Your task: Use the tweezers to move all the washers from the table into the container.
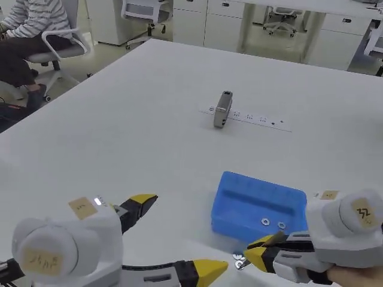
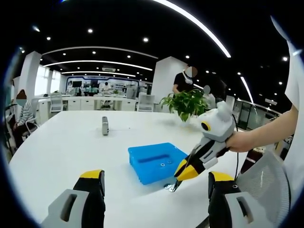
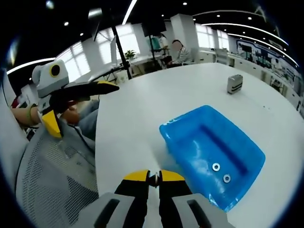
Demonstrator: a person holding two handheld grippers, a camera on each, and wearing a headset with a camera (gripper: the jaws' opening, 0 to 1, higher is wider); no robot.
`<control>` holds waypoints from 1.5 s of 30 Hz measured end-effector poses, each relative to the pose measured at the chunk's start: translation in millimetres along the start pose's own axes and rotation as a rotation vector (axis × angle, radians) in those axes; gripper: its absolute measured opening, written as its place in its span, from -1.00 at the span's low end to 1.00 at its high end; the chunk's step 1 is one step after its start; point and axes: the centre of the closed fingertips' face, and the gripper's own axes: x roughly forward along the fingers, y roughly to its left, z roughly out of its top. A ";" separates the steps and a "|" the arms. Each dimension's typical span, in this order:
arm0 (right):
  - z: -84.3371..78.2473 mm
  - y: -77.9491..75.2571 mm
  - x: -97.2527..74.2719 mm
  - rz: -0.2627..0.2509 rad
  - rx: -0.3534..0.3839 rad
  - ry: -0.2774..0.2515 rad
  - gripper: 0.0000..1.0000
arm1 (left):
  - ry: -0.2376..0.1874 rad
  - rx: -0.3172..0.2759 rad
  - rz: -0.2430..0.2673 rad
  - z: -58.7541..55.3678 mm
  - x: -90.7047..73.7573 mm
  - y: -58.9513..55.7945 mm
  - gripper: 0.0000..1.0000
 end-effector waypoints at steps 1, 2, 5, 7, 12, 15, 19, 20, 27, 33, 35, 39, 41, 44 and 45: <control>1.1 1.0 1.3 0.001 -0.017 0.005 -0.92 | 0.001 0.000 0.000 -0.1 0.0 0.1 0.84; 1.8 1.9 2.4 0.002 -0.025 0.008 -0.92 | 0.002 0.000 -0.001 -0.5 0.0 -0.1 0.84; 3.7 4.9 6.6 0.006 -0.084 0.025 -0.92 | 0.006 0.002 0.000 -1.2 0.0 0.0 0.84; 5.7 7.4 9.8 0.011 -0.107 0.031 -0.92 | 0.006 0.001 0.001 -1.2 0.0 0.1 0.83; 9.9 8.7 13.7 0.019 -0.148 0.049 -0.93 | 0.007 0.001 0.001 -1.4 0.0 0.2 0.83; 13.2 8.3 13.0 0.022 -0.170 0.055 -0.93 | 0.006 -0.001 0.001 -1.3 -0.1 0.3 0.83; 10.7 7.0 15.5 0.034 -0.197 0.091 -0.93 | 0.002 -0.003 0.000 -0.2 -0.2 0.3 0.83; 10.0 7.3 15.9 0.037 -0.202 0.096 -0.93 | 0.002 -0.003 0.000 -0.3 -0.3 0.3 0.83; 13.7 12.2 20.3 0.069 -0.208 0.112 -0.93 | -0.001 -0.007 -0.004 0.3 -0.3 -0.2 0.83; 13.3 17.3 22.9 0.089 -0.249 0.151 -0.93 | -0.004 -0.008 -0.004 1.1 -0.6 -0.1 0.83; 12.7 17.7 23.3 0.091 -0.259 0.157 -0.93 | -0.008 -0.010 -0.002 1.6 -0.9 0.6 0.83; 12.3 17.1 23.7 0.094 -0.259 0.177 -0.93 | -0.013 -0.011 0.000 2.5 -1.2 1.0 0.82; 13.3 17.3 24.8 0.095 -0.257 0.182 -0.93 | -0.012 -0.012 0.001 2.3 -1.3 1.3 0.82; 15.0 20.5 28.2 0.103 -0.252 0.178 -0.93 | -0.014 -0.012 0.001 2.7 -1.1 1.2 0.82; 15.5 21.3 29.4 0.104 -0.252 0.173 -0.93 | -0.013 -0.013 0.000 2.4 -1.0 1.2 0.82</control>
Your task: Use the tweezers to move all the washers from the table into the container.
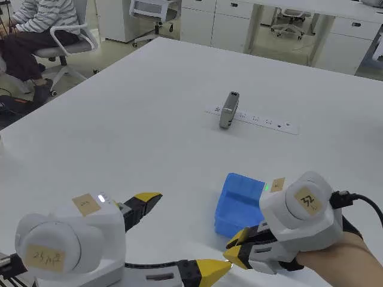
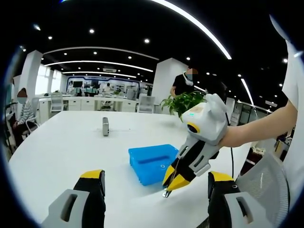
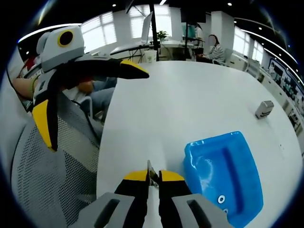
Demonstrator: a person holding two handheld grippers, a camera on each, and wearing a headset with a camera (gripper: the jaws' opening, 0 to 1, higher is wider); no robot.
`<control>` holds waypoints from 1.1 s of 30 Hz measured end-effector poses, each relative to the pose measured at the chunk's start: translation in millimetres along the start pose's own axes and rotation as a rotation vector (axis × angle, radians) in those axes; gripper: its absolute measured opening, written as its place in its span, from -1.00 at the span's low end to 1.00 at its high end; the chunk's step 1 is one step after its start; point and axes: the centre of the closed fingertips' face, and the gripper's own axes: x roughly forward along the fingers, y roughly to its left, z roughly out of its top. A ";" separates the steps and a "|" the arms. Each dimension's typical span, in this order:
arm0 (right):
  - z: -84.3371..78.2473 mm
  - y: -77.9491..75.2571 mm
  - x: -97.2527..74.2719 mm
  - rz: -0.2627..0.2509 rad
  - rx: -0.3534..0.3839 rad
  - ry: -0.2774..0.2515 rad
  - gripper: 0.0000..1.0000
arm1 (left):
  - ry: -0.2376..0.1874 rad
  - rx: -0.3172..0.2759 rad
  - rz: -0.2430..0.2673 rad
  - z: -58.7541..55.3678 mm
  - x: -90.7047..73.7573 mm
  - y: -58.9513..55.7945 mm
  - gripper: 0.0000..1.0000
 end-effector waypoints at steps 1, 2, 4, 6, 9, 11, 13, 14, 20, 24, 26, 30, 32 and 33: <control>1.6 -1.0 1.2 -0.010 0.001 -0.014 -0.94 | 0.001 0.000 0.000 -0.1 0.0 0.1 0.82; 2.7 -2.0 1.9 -0.022 0.007 -0.031 -0.94 | 0.001 0.001 0.000 -0.2 0.1 0.0 0.82; 4.5 -2.3 2.1 -0.036 0.048 -0.084 -0.94 | 0.003 0.001 0.001 -0.8 0.0 0.3 0.82; 3.5 -3.6 0.1 -0.044 0.081 -0.117 -0.95 | 0.005 0.000 0.001 -1.1 0.1 0.4 0.82; 3.4 -9.4 -2.6 -0.052 0.171 -0.180 -0.96 | 0.011 0.003 -0.001 -2.2 0.4 -0.1 0.82; 2.3 -14.4 -4.9 -0.049 0.251 -0.230 -0.97 | 0.015 0.003 -0.006 -2.9 0.7 -1.0 0.82; 0.5 -18.7 -7.2 -0.035 0.325 -0.275 -0.97 | 0.015 0.005 -0.010 -2.8 0.9 -1.8 0.82; -1.2 -20.5 -8.7 -0.023 0.369 -0.296 -0.97 | 0.016 0.004 -0.013 -3.0 0.9 -2.2 0.82; -0.8 -24.3 -20.7 0.000 0.487 -0.379 -0.98 | 0.020 0.008 -0.014 -3.8 1.2 -2.5 0.82; 4.9 -22.5 -27.9 0.025 0.526 -0.419 -0.98 | 0.017 0.004 -0.011 -3.5 1.1 -1.6 0.82; 9.3 -23.0 -32.6 0.032 0.543 -0.444 -0.98 | 0.018 0.005 -0.011 -3.5 1.2 -1.7 0.82; 20.2 -23.3 -43.3 0.051 0.576 -0.497 -0.98 | 0.018 0.004 -0.011 -3.6 1.2 -1.7 0.82; 24.7 -23.6 -48.4 0.054 0.585 -0.516 -0.98 | 0.017 0.004 -0.011 -3.4 1.1 -1.7 0.82; 26.4 -23.8 -50.3 0.054 0.586 -0.524 -0.98 | 0.017 0.004 -0.011 -3.4 1.1 -1.7 0.82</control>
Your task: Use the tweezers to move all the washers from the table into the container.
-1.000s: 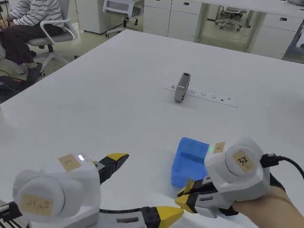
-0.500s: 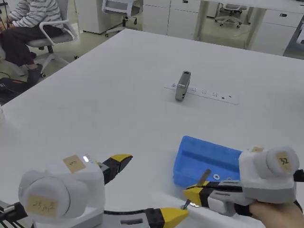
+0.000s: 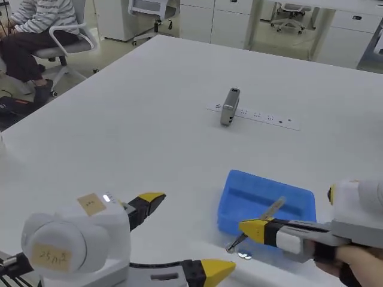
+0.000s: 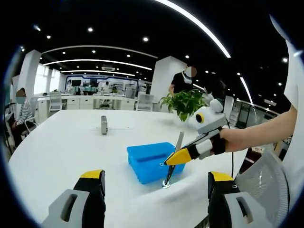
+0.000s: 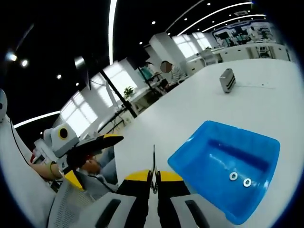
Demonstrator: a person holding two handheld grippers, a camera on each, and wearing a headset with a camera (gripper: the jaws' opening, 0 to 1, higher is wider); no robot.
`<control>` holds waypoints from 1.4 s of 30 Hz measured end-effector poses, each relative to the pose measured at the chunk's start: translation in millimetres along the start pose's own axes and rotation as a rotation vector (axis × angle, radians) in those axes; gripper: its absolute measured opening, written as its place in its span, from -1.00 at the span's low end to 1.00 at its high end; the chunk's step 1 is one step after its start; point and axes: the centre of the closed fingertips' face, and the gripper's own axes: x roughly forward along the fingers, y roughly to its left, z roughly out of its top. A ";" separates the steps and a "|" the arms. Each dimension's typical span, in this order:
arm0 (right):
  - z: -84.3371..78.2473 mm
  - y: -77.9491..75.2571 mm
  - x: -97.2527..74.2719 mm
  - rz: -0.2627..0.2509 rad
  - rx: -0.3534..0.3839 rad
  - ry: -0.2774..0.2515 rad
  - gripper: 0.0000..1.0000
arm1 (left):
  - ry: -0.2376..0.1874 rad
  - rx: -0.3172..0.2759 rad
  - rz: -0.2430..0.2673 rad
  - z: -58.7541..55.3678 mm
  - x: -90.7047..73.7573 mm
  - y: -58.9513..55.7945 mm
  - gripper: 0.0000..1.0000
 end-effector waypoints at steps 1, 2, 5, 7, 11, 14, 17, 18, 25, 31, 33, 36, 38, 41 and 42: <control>2.6 1.1 -1.2 0.002 0.002 -0.007 -0.98 | 0.001 0.000 0.000 -0.1 0.0 0.0 0.82; 4.7 1.7 -2.1 0.003 0.007 -0.015 -0.98 | 0.001 0.000 0.000 0.0 0.0 -0.1 0.82; 11.0 3.6 -6.2 0.001 0.008 -0.041 -0.98 | 0.001 -0.001 -0.002 -0.1 -0.1 -0.4 0.82; 14.7 4.9 -8.4 -0.001 0.003 -0.051 -0.98 | 0.000 0.000 -0.002 0.2 -0.1 -0.3 0.82; 29.4 1.6 -15.7 -0.020 0.006 -0.105 -0.98 | 0.000 0.001 -0.004 0.3 0.0 -0.7 0.82; 38.9 -5.0 -21.2 -0.044 0.012 -0.140 -0.98 | 0.002 0.001 -0.005 -0.1 0.3 -1.0 0.82; 47.1 -14.0 -26.5 -0.074 0.029 -0.171 -0.98 | 0.001 0.000 -0.005 0.2 0.3 -1.0 0.82; 49.2 -16.9 -27.8 -0.086 0.033 -0.179 -0.98 | 0.000 0.000 -0.005 0.2 0.3 -1.0 0.82; 62.8 -39.3 -34.9 -0.164 0.052 -0.224 -0.97 | 0.001 -0.002 -0.005 0.3 0.2 -0.9 0.82; 62.1 -61.5 -33.9 -0.235 0.064 -0.219 -0.97 | 0.005 -0.002 -0.006 -0.6 0.3 -1.2 0.82; 57.9 -70.9 -31.8 -0.258 0.066 -0.203 -0.97 | 0.006 -0.001 -0.007 -0.8 0.4 -1.3 0.82; 49.2 -84.2 -28.1 -0.284 0.093 -0.175 -0.97 | 0.006 -0.002 -0.007 -0.9 0.4 -1.4 0.82; 42.7 -93.1 -25.5 -0.304 0.107 -0.154 -0.97 | 0.006 -0.003 -0.007 -0.9 0.4 -1.2 0.82; 37.0 -101.9 -22.2 -0.314 0.135 -0.142 -0.97 | 0.005 -0.004 -0.007 -0.7 0.4 -1.3 0.82; 34.8 -104.9 -20.5 -0.320 0.146 -0.137 -0.97 | 0.006 -0.003 -0.005 -0.9 0.5 -0.8 0.82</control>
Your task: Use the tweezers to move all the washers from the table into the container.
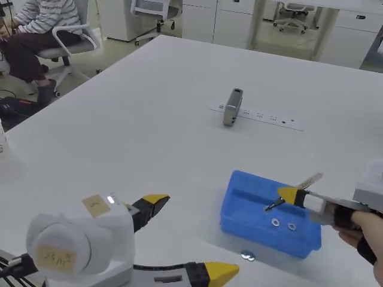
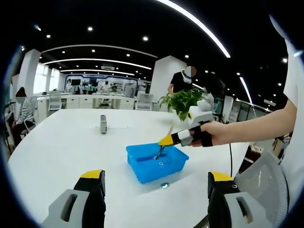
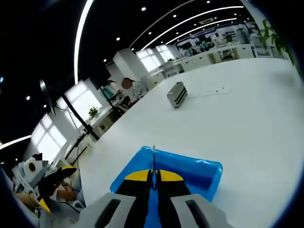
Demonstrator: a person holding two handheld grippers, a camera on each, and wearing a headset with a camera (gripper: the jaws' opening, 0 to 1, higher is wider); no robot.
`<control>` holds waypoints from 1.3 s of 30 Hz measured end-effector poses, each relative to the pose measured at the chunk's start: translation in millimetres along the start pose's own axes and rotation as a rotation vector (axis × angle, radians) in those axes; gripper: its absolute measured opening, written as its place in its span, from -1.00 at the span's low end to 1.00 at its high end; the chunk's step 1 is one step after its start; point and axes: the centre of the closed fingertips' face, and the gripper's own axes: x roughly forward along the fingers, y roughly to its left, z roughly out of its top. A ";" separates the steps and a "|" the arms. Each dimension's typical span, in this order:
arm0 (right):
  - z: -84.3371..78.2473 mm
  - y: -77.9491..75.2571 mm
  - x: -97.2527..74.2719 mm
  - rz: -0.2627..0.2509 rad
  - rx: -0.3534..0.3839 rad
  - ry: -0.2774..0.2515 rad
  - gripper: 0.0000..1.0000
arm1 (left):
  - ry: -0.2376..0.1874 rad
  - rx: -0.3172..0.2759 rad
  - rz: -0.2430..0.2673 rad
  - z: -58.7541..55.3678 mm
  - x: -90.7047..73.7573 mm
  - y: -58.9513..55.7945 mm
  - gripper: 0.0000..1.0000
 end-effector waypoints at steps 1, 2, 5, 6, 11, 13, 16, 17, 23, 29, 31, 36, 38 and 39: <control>-1.8 -1.3 1.7 -0.003 0.000 0.008 -0.97 | 0.000 -0.001 0.000 -0.1 0.1 0.0 0.82; -4.0 -2.3 3.1 -0.006 -0.001 0.019 -0.97 | 0.000 -0.003 -0.001 -0.1 0.2 -0.1 0.82; -9.2 -4.2 6.9 -0.018 -0.012 0.041 -0.96 | 0.002 -0.002 -0.001 -0.6 0.4 0.0 0.82; -9.8 -4.5 7.5 -0.022 -0.017 0.043 -0.96 | 0.002 -0.002 -0.001 -0.6 0.5 0.0 0.82; -13.3 -3.8 10.1 -0.021 -0.022 0.056 -0.96 | 0.005 0.000 -0.002 -1.2 0.8 -0.2 0.82; -14.2 -3.2 10.8 -0.021 -0.028 0.060 -0.96 | 0.006 0.000 -0.002 -1.6 0.8 -0.2 0.82; -13.9 -4.3 10.7 -0.028 -0.038 0.060 -0.95 | 0.003 -0.003 0.001 -1.1 0.5 0.6 0.82; -13.6 -4.4 10.6 -0.028 -0.037 0.059 -0.95 | 0.003 -0.004 0.002 -1.1 0.4 0.8 0.82; -11.6 -4.9 6.8 -0.032 -0.042 0.048 -0.94 | 0.000 -0.003 0.003 -0.5 0.3 1.3 0.82; -8.8 -0.2 -1.0 -0.021 -0.047 0.026 -0.94 | -0.004 -0.006 0.006 0.0 -0.1 2.0 0.82; -5.4 5.6 -4.7 -0.003 -0.046 0.001 -0.94 | -0.003 -0.005 0.004 0.0 0.0 1.6 0.82; -1.1 18.6 -13.5 0.031 -0.063 -0.030 -0.94 | -0.002 -0.005 0.001 -0.1 0.2 1.0 0.82; 2.0 25.0 -17.3 0.049 -0.079 -0.046 -0.94 | -0.001 -0.004 -0.001 -0.1 0.2 0.7 0.82; 3.9 28.9 -19.3 0.062 -0.087 -0.056 -0.94 | -0.001 -0.003 -0.001 -0.2 0.2 0.6 0.82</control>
